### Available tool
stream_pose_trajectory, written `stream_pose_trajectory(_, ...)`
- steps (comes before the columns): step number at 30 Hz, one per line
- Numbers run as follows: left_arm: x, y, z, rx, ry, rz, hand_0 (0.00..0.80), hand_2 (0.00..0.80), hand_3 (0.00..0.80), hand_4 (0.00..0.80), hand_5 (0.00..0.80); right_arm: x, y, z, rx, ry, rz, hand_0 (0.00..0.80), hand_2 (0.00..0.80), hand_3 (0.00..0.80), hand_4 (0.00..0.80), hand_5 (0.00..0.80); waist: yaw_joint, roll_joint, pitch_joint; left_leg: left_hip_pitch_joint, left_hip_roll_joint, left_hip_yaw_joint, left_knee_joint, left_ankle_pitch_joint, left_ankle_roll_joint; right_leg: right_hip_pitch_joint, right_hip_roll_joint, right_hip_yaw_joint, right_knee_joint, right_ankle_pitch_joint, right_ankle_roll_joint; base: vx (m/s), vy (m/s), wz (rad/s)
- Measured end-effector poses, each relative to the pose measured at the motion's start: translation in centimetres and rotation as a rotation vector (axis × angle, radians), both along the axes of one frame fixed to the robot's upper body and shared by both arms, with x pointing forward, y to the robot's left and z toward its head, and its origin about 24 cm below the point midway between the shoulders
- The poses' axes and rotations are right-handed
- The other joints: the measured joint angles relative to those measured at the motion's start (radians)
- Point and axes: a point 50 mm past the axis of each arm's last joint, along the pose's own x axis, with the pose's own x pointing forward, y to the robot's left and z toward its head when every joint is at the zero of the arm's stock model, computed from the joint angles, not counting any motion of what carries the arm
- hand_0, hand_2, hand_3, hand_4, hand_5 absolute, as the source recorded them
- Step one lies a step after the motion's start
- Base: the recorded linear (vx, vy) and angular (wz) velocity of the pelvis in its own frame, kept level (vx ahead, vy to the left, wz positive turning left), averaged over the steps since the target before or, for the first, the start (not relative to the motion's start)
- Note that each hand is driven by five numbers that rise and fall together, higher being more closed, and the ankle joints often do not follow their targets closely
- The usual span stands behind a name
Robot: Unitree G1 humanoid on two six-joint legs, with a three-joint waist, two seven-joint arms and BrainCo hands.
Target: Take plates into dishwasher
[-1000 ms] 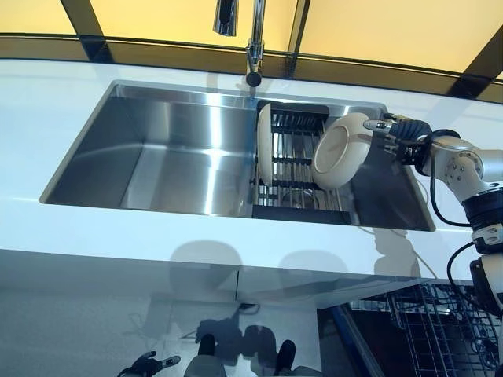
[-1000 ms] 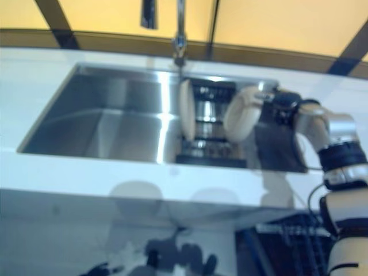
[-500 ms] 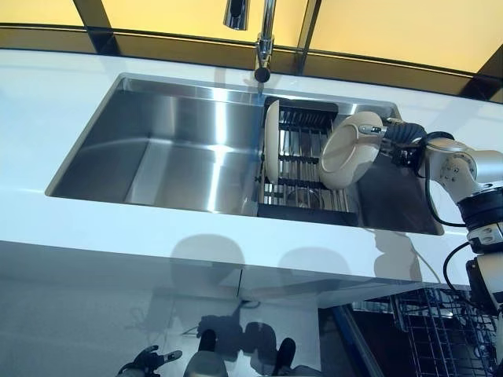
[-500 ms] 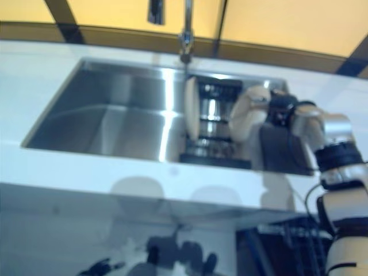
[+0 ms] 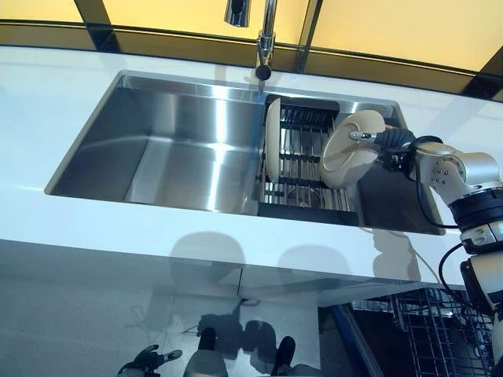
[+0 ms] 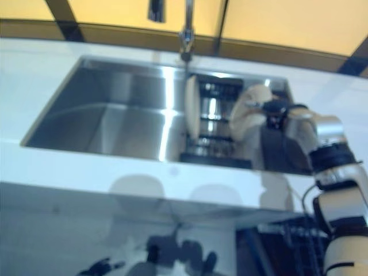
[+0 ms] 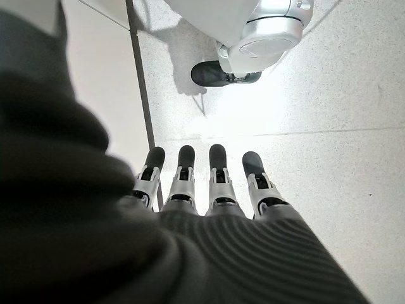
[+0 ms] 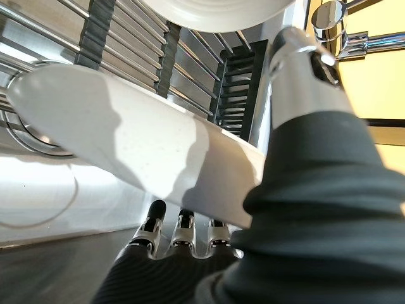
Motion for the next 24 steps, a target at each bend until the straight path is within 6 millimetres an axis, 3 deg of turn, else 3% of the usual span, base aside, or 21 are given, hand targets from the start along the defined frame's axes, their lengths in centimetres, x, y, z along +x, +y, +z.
stream_pose_trajectory(1,0.0,0.0,0.0,0.000,0.000,0.000,0.000,0.000,0.000,0.000,0.000,0.0,0.0,0.0,0.000,0.002,0.005,0.213,0.213,0.213,0.213,0.213,0.000,0.000,0.001,-0.001,0.000,-0.001,0.000,0.000,0.000,0.000,0.000,-0.002,0.000,0.000,0.000,-0.008,0.014,0.04)
stream_pose_trajectory(2,0.0,0.0,0.0,0.000,-0.001,0.000,0.000,0.000,0.000,0.000,0.000,0.0,0.0,0.0,-0.003,0.003,0.005,0.615,0.615,0.615,0.615,0.615,0.001,0.000,0.002,-0.002,0.000,-0.003,0.000,0.001,0.000,0.000,0.000,-0.005,0.000,0.000,0.000,-0.009,0.014,0.04)
stream_pose_trajectory(3,0.0,0.0,0.0,0.000,-0.001,0.000,0.000,0.000,0.000,0.000,0.000,0.0,0.0,0.0,-0.007,0.003,0.004,0.756,0.756,0.756,0.756,0.756,0.000,0.000,0.002,-0.003,0.000,-0.005,0.000,0.001,0.000,0.000,-0.001,-0.006,0.000,0.000,0.000,-0.011,0.012,0.08)
stream_pose_trajectory(4,0.1,0.0,0.0,-0.001,-0.005,-0.001,0.000,0.000,0.000,0.000,0.000,0.0,0.0,0.0,-0.015,0.003,0.001,0.800,0.800,0.800,0.800,0.800,0.000,0.000,0.002,-0.007,-0.001,-0.011,0.001,0.002,0.000,0.000,-0.001,-0.011,0.000,0.000,0.000,-0.009,0.008,0.08)
stream_pose_trajectory(24,0.3,-0.1,0.1,-0.002,-0.014,-0.004,0.000,0.000,0.000,0.000,0.000,0.3,-0.3,1.9,-0.110,-0.070,-0.084,0.800,0.800,0.800,0.800,0.800,0.001,-0.001,0.002,0.002,-0.002,-0.018,-0.001,0.006,0.000,0.011,-0.001,-0.019,0.000,0.000,0.000,-0.001,0.001,0.01)
